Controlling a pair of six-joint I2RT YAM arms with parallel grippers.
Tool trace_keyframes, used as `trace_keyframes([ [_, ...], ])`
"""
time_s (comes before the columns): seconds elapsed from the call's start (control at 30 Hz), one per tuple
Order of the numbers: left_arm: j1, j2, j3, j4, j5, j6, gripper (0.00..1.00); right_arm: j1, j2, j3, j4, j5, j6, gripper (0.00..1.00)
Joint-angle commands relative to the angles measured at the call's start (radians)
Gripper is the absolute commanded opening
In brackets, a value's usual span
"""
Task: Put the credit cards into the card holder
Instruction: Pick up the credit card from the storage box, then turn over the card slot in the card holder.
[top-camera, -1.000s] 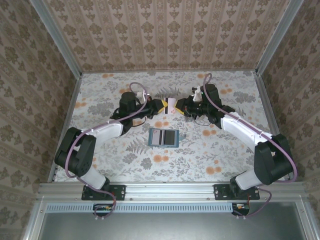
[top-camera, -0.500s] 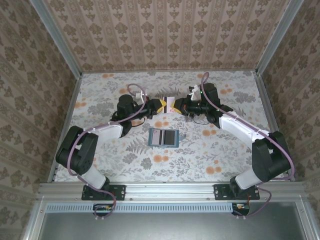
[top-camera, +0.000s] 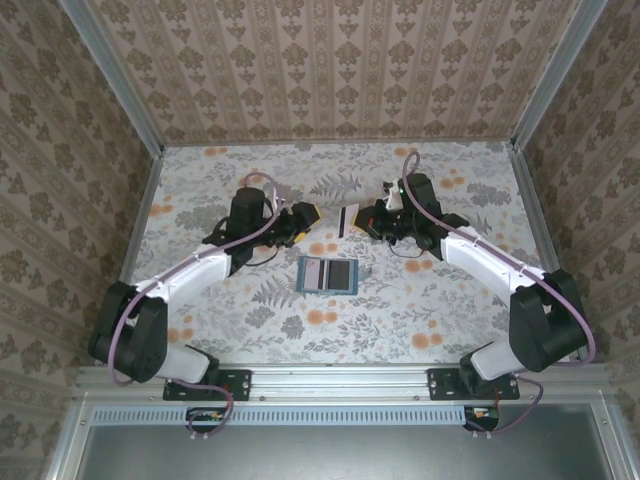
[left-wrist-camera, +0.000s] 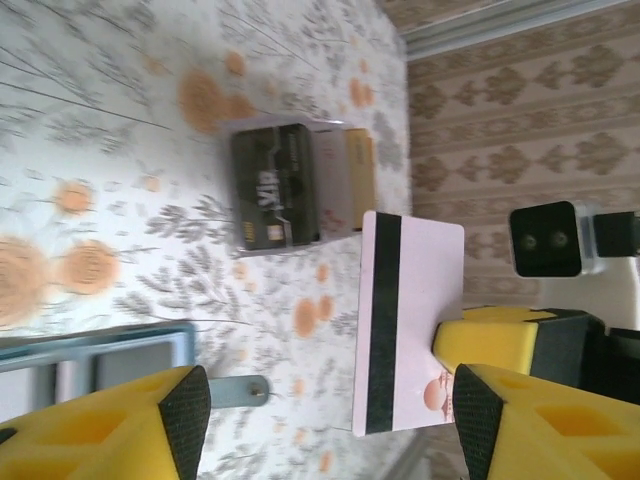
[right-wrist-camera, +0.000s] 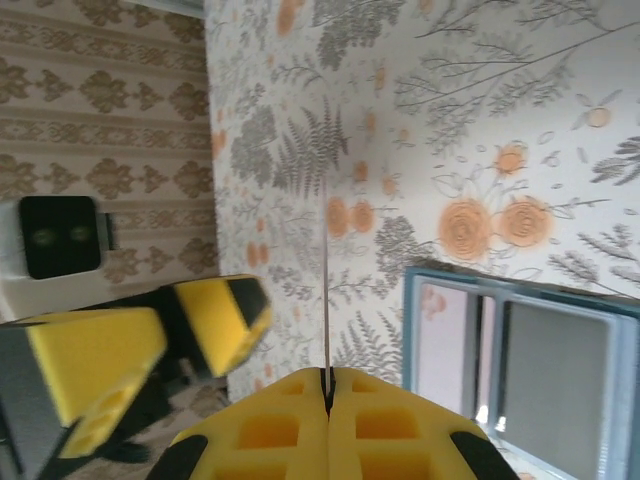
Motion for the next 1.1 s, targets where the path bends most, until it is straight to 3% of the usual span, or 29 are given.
trace_keyframes([
  [0.0,0.010,-0.021,0.032,-0.311,-0.132,0.197,0.69,0.034,-0.023,-0.040,-0.083,0.116,-0.062,0.00],
  [0.2,0.010,0.033,0.007,-0.339,-0.140,0.225,0.69,0.105,-0.011,-0.121,-0.146,0.283,-0.096,0.00],
  [0.57,0.004,0.125,0.020,-0.364,-0.172,0.272,0.69,0.160,0.036,-0.192,-0.044,0.265,-0.061,0.00],
  [1.07,0.007,0.136,-0.043,-0.312,-0.167,0.264,0.66,0.181,-0.003,-0.191,-0.145,0.356,-0.076,0.00],
])
